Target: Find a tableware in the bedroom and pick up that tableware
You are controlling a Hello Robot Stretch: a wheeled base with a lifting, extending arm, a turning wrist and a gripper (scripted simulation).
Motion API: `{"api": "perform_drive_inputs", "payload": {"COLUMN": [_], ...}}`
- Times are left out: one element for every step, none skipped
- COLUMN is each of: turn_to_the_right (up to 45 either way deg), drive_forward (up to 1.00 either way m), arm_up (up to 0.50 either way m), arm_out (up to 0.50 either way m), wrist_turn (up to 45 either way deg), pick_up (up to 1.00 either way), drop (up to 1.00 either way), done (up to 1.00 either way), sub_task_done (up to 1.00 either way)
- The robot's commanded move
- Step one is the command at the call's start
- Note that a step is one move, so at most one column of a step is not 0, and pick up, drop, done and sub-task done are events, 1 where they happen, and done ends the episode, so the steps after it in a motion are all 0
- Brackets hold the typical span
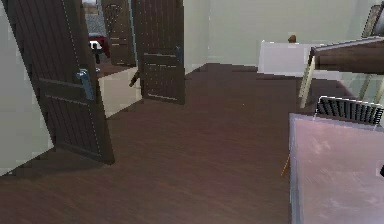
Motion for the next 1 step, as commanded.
{"api": "perform_drive_inputs", "payload": {"turn_to_the_right": [0.0], "drive_forward": [0.0], "arm_up": [0.0], "arm_out": [0.0], "wrist_turn": [30.0], "pick_up": [0.0], "drop": [0.0], "done": [0.0], "sub_task_done": [0.0]}}
